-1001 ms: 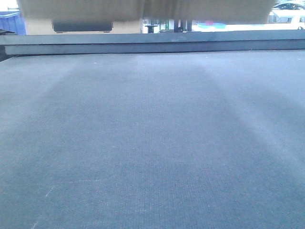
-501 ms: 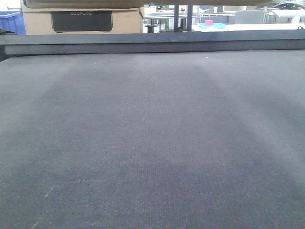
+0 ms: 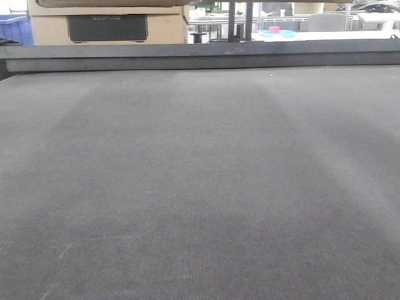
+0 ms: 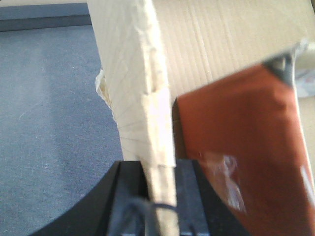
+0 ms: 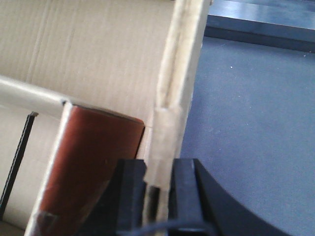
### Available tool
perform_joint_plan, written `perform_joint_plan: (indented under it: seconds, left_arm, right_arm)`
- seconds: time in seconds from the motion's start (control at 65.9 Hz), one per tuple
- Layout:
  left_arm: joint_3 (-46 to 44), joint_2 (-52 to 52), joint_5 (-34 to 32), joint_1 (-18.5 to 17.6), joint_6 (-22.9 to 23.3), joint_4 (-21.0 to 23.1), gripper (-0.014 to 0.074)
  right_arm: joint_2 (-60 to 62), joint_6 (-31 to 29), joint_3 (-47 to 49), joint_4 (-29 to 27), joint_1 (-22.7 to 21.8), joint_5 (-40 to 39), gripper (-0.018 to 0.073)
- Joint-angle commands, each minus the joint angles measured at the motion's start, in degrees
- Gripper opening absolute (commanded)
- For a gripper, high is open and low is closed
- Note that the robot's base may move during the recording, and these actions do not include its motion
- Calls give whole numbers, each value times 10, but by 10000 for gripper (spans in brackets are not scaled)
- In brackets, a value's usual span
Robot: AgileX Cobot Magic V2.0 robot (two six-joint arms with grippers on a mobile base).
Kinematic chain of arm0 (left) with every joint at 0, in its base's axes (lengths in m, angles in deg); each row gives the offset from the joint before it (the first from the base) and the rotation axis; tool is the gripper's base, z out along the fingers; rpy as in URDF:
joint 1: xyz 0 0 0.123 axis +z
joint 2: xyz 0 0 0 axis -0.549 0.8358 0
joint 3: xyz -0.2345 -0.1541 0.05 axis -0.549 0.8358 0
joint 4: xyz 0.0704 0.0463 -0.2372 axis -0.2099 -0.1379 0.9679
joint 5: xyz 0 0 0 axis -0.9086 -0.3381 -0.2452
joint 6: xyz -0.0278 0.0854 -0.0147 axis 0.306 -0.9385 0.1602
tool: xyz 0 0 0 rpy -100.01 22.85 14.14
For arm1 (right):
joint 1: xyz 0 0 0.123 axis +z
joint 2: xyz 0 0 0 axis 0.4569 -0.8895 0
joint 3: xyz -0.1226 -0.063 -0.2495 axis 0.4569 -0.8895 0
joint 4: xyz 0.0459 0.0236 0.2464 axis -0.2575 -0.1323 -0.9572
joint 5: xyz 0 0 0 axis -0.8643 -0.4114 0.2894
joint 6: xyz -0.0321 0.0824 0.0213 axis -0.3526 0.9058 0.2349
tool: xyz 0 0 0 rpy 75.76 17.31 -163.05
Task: Stack two boxes on right shelf middle
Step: 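Lift the two stacked boxes off the bench with both grippers, then hold the boxes with both grippers while the base turns from the bench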
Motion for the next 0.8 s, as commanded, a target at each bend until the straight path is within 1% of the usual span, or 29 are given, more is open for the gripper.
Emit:
perform_joint_plan:
  seconds: [0.0,0.789]
  left_arm:
    - [-8,-9,-21,4,-4,7,-111]
    - [-8,-9,-22,4,-4,7,-111]
  right_arm:
    - [6,-10,6,14,-3,-37,-153]
    - [6,-10,6,14,-3,-37,-153]
